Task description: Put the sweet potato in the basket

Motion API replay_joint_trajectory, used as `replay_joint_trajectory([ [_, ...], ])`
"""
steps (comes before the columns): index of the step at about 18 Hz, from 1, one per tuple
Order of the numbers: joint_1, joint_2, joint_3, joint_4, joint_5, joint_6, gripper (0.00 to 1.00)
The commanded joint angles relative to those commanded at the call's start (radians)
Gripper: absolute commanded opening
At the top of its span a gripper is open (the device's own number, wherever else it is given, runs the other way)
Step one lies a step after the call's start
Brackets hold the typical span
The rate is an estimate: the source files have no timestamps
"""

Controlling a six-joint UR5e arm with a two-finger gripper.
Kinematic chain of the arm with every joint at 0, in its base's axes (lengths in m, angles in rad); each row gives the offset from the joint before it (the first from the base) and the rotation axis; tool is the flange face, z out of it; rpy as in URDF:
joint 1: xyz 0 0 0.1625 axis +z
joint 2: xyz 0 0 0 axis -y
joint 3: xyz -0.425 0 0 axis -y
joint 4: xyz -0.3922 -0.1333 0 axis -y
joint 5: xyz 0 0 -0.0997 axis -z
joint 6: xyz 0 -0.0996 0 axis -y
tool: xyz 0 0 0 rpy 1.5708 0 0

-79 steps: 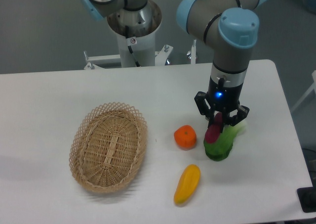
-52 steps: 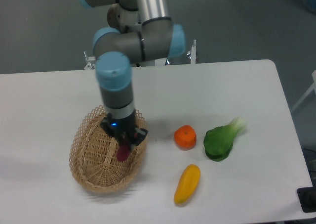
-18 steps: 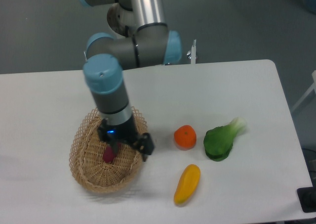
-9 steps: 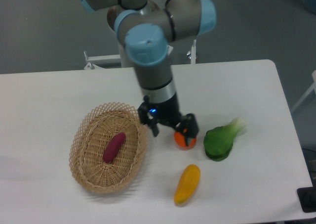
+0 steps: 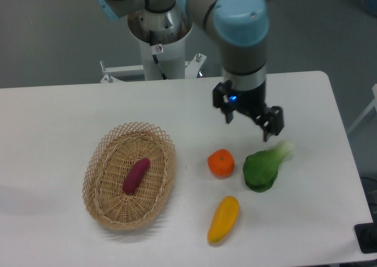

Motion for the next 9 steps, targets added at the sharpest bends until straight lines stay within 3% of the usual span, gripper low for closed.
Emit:
replay_joint_trajectory([
  [9, 0.015, 0.003, -0.012, 0.003, -0.005, 0.023, 1.00],
])
